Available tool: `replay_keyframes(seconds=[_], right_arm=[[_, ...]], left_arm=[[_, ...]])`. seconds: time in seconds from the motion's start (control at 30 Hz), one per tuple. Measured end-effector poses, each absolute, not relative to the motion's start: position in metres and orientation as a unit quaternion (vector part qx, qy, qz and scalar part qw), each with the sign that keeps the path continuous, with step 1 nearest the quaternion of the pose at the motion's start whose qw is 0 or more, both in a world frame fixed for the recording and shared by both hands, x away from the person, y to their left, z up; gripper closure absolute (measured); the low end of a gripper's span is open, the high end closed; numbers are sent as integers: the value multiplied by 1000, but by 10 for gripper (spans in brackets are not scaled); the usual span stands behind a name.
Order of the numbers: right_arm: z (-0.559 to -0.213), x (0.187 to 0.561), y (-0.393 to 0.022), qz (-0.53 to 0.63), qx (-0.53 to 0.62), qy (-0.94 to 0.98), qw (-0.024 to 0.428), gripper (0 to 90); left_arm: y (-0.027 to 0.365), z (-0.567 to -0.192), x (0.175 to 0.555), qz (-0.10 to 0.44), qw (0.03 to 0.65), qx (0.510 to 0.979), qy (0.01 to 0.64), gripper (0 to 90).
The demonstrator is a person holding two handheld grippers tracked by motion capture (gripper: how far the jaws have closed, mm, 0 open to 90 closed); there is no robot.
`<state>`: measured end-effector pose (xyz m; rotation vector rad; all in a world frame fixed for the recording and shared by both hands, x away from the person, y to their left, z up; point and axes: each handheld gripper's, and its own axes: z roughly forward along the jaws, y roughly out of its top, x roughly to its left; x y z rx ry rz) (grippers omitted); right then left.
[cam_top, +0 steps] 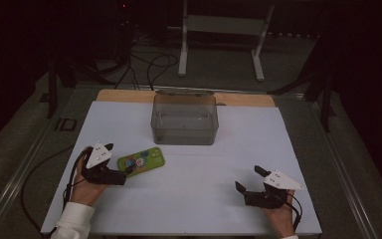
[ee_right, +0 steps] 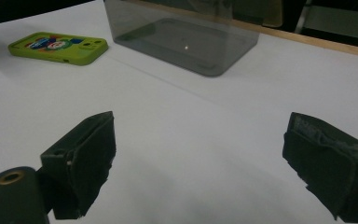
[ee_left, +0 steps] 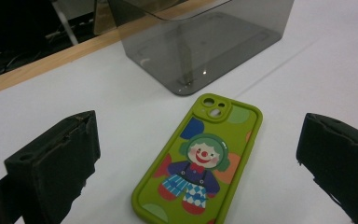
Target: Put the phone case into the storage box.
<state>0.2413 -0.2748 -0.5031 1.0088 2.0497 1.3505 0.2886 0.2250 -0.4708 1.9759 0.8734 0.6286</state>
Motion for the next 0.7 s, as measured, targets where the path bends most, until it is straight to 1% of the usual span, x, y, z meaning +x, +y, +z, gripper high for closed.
replay_keyframes(seconds=[0.7], right_arm=[[-503,242,-274,496,367,750,238,93]], left_arm=[[222,-466,313,238,418,811,334,0]])
